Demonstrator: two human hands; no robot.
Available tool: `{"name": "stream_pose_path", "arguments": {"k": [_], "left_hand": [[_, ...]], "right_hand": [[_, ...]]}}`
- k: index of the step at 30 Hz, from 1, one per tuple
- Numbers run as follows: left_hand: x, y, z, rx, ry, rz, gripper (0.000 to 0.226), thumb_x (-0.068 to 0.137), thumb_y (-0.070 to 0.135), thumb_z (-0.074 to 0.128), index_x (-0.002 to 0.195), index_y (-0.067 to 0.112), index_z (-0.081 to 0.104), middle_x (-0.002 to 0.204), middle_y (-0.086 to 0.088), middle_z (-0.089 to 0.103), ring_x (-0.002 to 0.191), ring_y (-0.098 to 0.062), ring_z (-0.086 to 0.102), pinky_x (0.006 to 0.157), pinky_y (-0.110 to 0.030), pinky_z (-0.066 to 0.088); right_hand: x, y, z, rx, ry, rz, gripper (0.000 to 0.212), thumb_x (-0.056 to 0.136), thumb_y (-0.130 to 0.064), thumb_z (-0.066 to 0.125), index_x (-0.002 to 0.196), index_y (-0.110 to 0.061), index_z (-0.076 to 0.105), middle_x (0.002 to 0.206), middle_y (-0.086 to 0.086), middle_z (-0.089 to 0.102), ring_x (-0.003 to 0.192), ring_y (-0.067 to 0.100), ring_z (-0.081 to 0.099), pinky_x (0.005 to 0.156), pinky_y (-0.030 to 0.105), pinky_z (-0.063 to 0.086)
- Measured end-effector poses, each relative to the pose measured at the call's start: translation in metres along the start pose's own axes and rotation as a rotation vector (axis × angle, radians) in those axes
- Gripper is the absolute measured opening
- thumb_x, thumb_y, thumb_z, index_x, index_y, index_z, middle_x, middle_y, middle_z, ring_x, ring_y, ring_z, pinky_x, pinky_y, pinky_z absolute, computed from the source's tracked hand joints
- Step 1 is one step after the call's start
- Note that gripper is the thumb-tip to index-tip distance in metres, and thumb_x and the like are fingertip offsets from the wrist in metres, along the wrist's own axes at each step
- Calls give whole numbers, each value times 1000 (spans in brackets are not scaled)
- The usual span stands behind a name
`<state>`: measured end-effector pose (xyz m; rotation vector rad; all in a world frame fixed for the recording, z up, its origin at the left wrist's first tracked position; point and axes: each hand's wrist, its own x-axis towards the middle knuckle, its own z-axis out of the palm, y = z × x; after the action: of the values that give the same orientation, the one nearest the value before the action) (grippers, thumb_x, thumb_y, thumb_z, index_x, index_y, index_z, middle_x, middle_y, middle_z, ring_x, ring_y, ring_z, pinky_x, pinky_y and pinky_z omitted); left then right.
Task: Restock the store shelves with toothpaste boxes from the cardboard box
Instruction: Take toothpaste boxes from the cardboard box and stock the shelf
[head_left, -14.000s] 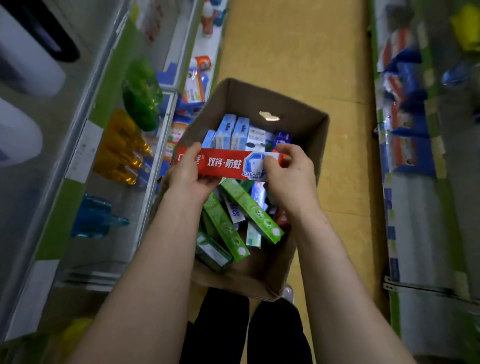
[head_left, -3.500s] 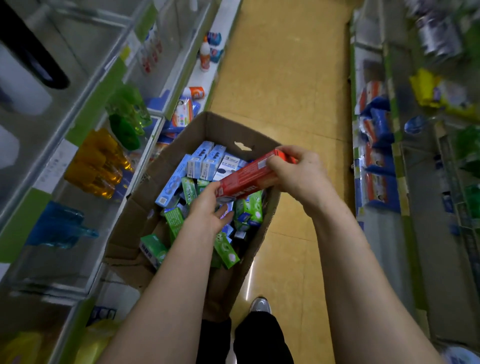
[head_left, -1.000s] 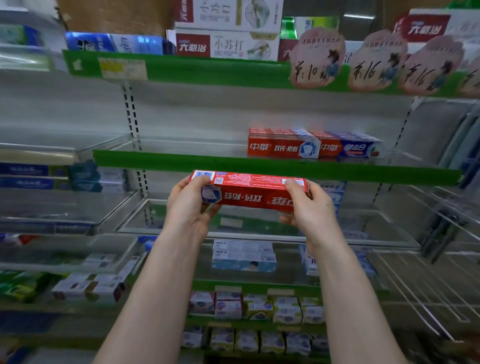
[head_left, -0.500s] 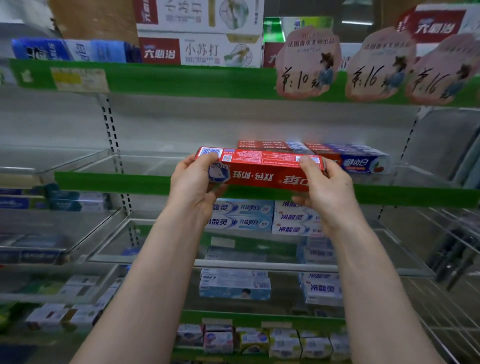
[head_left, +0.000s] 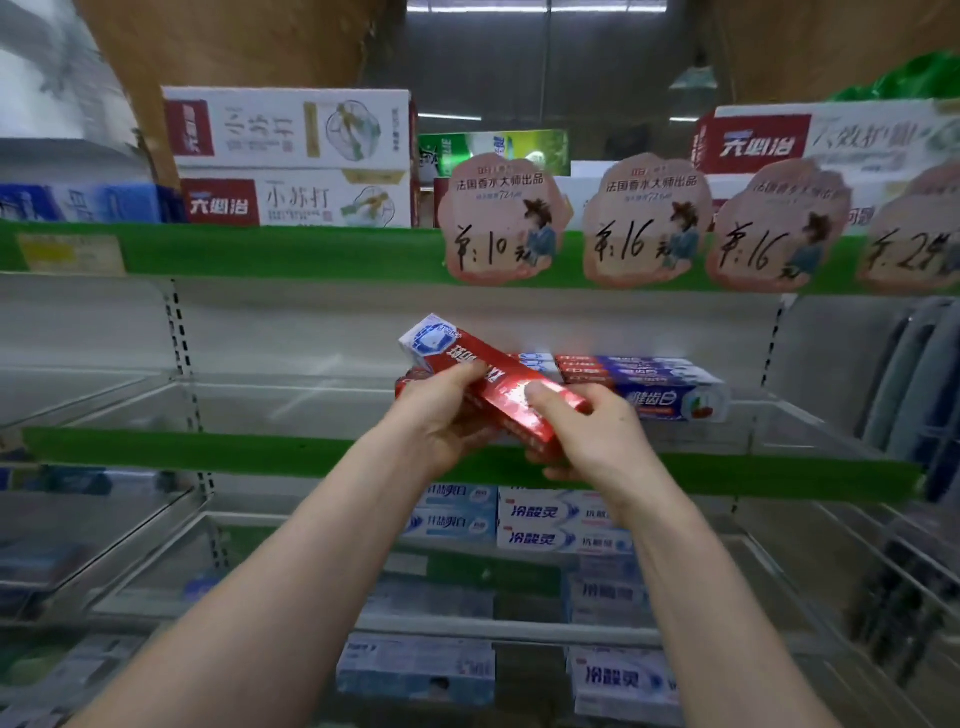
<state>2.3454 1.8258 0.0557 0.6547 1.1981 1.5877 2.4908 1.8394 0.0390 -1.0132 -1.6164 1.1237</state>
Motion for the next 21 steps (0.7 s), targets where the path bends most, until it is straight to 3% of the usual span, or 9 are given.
{"name": "stream_pose_path", "arguments": {"k": [4, 8, 14, 17, 19, 21], "left_hand": [[-1, 9, 8, 186, -74, -64, 27, 93, 23, 56, 114, 7, 54, 95, -12, 69, 81, -23, 65, 61, -36, 50], [1, 35, 1, 539, -155, -77, 24, 91, 20, 57, 112, 7, 53, 83, -8, 71, 76, -21, 66, 68, -35, 50], [9, 58, 3, 1226, -140, 165, 45, 84, 17, 69, 127, 22, 57, 101, -6, 69, 84, -20, 68, 72, -34, 57], [13, 64, 1, 1405, -191, 280, 48, 86, 18, 66, 131, 29, 56, 111, 0, 67, 91, -17, 66, 80, -33, 55], [14, 65, -2, 1476, -198, 326, 46, 88, 17, 64, 132, 29, 56, 115, 2, 65, 95, -15, 64, 82, -30, 51], [15, 63, -5, 1543, -203, 350, 47, 89, 18, 63, 133, 28, 54, 115, 4, 62, 94, -14, 60, 80, -27, 46]], "right_hand": [[6, 2, -13, -30, -98, 21, 44, 90, -50, 54, 119, -16, 56, 104, 0, 66, 89, 14, 67, 73, 30, 56], [32, 2, -32, -63, 0, 14, 47, 90, -54, 52, 121, -18, 56, 114, 5, 64, 100, 22, 62, 90, 42, 52], [62, -6, -38, 29, 33, -53, 56, 92, -38, 58, 142, -18, 39, 138, 6, 49, 116, 23, 53, 94, 39, 49], [68, -6, -36, -50, -28, -111, 53, 92, -23, 60, 141, -16, 42, 137, 4, 53, 116, 20, 54, 94, 37, 49], [70, -5, -33, -201, -95, -135, 54, 90, -16, 63, 141, -17, 44, 141, 3, 50, 117, 24, 56, 82, 34, 55], [71, -3, -29, -345, -111, -139, 55, 88, -11, 65, 139, -17, 47, 139, 5, 51, 110, 30, 61, 79, 40, 57]]}}
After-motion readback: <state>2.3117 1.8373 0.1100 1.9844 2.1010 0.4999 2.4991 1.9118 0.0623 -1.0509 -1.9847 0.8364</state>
